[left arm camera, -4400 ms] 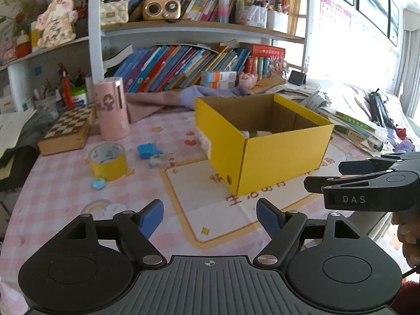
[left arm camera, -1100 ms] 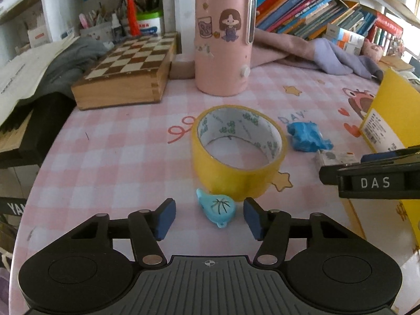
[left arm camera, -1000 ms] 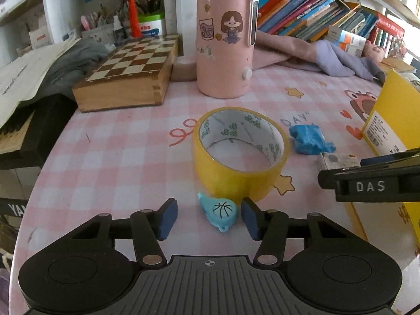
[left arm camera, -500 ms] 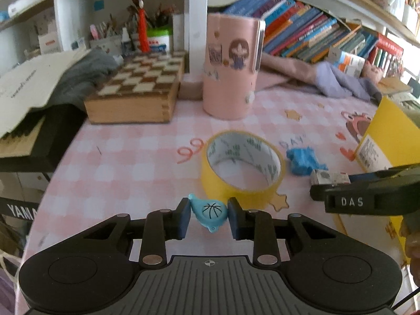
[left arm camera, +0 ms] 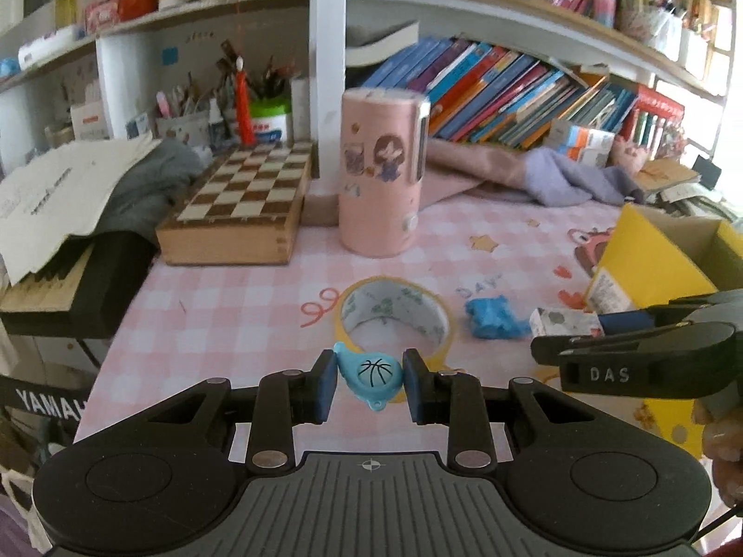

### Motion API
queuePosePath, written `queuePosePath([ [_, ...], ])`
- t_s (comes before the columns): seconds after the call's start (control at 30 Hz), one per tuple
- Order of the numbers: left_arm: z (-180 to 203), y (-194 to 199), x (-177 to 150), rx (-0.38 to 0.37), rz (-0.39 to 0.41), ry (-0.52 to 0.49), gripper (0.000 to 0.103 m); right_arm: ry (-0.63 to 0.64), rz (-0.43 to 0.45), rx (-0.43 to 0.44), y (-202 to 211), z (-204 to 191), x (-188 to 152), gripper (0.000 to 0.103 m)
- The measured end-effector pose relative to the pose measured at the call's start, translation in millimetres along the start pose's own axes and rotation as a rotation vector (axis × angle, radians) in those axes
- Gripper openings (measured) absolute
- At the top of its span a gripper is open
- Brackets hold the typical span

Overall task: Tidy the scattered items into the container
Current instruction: 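Lift both held items and carry them toward the yellow box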

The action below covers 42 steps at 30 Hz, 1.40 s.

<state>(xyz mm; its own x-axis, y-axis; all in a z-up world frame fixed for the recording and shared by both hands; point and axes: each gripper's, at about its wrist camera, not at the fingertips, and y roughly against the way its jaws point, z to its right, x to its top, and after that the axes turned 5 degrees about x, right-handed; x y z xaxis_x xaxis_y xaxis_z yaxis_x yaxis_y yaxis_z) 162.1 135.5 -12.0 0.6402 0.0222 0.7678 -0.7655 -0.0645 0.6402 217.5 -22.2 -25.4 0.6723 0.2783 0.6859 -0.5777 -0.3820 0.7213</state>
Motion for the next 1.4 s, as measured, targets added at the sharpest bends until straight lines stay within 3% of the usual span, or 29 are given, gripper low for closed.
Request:
queuePosePath([
  [0.67,13.4,88.9,-5.3,-0.053,0.134,-0.014,0.029,0.059,0.14,0.022,91.3,-7.6,-26.6,0.055],
  [1.4,13.6,180.8,-70.4,-0.073,0.171,0.003,0.029,0.074,0.145,0.045,171.6,-39.1,-104.7,0.055],
])
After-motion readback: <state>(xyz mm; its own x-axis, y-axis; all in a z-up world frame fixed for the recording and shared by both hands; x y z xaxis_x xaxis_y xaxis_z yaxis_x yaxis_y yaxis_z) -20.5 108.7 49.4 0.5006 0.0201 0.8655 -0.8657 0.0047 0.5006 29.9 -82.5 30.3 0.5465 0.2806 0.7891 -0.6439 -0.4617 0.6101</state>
